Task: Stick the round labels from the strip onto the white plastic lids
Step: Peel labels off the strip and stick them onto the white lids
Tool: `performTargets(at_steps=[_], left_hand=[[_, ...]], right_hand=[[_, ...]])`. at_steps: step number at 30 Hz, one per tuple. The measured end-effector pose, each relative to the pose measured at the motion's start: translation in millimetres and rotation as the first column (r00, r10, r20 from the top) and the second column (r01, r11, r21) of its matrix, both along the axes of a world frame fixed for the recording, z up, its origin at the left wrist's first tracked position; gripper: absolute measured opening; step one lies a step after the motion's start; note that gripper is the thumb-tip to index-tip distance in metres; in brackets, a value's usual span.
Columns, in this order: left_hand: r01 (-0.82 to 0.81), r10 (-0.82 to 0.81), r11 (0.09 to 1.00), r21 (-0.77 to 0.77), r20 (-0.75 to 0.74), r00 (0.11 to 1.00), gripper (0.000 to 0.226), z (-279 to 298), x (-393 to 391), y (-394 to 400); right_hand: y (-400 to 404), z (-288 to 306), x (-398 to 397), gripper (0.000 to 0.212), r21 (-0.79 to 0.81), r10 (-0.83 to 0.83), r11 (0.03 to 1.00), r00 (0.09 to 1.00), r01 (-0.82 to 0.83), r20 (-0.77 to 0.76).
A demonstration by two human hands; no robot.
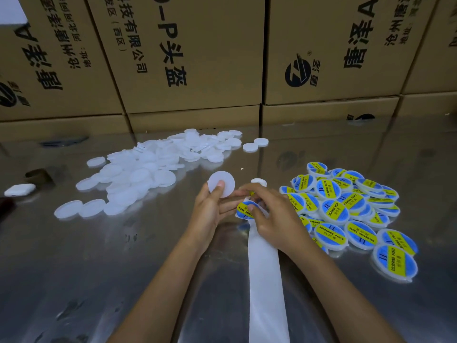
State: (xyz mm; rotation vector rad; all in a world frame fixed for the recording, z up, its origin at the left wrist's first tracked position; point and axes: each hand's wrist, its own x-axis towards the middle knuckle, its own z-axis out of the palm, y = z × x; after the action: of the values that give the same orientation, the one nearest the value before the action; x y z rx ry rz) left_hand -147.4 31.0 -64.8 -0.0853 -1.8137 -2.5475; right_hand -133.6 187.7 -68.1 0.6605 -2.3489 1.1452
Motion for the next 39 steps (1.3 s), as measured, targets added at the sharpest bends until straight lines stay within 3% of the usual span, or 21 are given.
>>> performTargets(at_steps=[5, 9, 14, 18, 22, 26, 31, 39], left_hand=[[0.030, -0.031, 0.999, 0.019, 0.057, 0.998, 0.030, 0, -2, 1], [0.035, -0.035, 0.999, 0.003, 0.083, 0.996, 0.029, 0, -1, 4], [0.022, -0.013, 0.996, -0.081, 0.107, 0.994, 0.026, -1, -1, 7], [0.049, -0.041, 0.996, -0.073, 0.113, 0.993, 0.028, -2, -1, 8], [0.019, -0.010, 0.995, -0.094, 0.093, 0.996, 0.018, -1, -1, 8], [-0.087, 0.096, 0.984, -0.153, 0.050, 0.994, 0.012, 3, 0, 7], [-0.168, 0.171, 0.982, -0.087, 0.026, 0.985, 0.026, 8, 3, 3], [-0.032, 0.036, 0.998, 0.056, -0.081, 0.996, 0.041, 17, 10, 8]], right_hand=[[1, -3, -5, 0.027, 0.140, -0.064, 0.987, 0.991, 0.080, -0.114], [-2, -1, -2, 0.022, 0.111, -0.092, 0.988, 0.985, 0.109, -0.148], [-4, 8, 4, 0.016, -0.201, -0.070, 0.978, 0.995, 0.054, -0.077], [3, 17, 3, 0.023, -0.536, -0.088, 0.834, 0.991, 0.128, 0.099], [11, 20, 0, 0.020, -0.706, -0.037, 0.686, 0.977, 0.177, 0.209], [10, 19, 1, 0.014, -0.684, 0.004, 0.706, 0.964, 0.187, 0.267], [8, 21, 3, 0.022, -0.695, 0.057, 0.700, 0.957, 0.165, 0.286], [4, 27, 7, 0.028, -0.709, 0.167, 0.699, 0.943, 0.093, 0.289]])
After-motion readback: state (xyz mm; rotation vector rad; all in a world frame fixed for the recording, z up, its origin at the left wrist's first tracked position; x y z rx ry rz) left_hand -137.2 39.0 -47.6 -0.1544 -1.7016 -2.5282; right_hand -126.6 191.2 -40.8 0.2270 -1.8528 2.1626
